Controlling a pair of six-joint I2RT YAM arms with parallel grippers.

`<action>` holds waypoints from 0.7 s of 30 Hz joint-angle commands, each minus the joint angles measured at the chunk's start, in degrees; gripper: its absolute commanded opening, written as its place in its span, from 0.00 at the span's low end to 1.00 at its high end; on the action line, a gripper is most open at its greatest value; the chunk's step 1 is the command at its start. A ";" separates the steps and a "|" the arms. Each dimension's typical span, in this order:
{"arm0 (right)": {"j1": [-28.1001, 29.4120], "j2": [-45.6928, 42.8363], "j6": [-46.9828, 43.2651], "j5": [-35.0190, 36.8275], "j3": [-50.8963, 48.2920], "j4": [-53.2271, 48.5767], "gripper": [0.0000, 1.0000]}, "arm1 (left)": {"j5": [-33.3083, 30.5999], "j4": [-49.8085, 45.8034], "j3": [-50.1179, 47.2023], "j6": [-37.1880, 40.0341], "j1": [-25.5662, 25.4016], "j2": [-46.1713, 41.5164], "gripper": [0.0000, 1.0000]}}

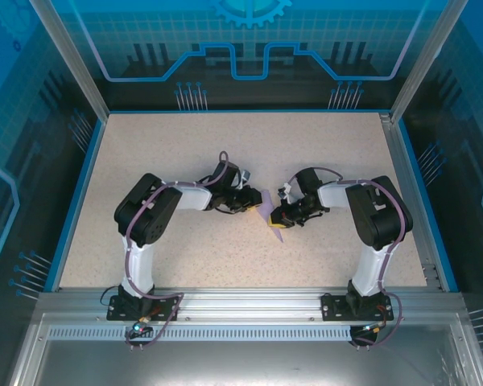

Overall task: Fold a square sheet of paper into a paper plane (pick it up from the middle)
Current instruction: Fold the wing for the fifth time at the center of the table.

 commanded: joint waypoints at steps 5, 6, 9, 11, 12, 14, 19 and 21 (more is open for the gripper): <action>0.15 2.47 -1.19 5.12 -3.49 -8.20 0.00 | -4.90 -8.07 3.78 3.07 5.48 3.29 0.26; 0.12 2.47 -1.23 4.91 -3.26 -8.29 0.00 | -4.94 -9.03 4.54 3.43 5.87 3.67 0.26; 0.26 2.31 -1.15 4.70 -3.04 -8.57 0.00 | -5.11 -11.46 6.39 4.71 7.03 4.19 0.26; 0.24 2.21 -0.90 4.43 -3.01 -8.25 0.00 | -5.15 -12.88 7.17 5.61 7.71 4.04 0.26; 0.26 2.21 -0.73 4.33 -2.97 -8.14 0.00 | -4.80 -12.98 7.23 5.74 8.12 3.65 0.26; 0.31 2.21 -0.38 3.79 -2.80 -7.98 0.00 | -4.41 -12.94 6.80 5.70 8.65 1.70 0.26; 0.70 2.04 0.67 3.86 -2.72 -7.19 0.00 | -5.61 -15.37 5.95 6.40 9.31 -5.76 0.28; 0.81 1.94 1.14 3.77 -2.71 -6.71 0.00 | -3.73 -12.92 4.39 4.87 8.55 -8.52 0.27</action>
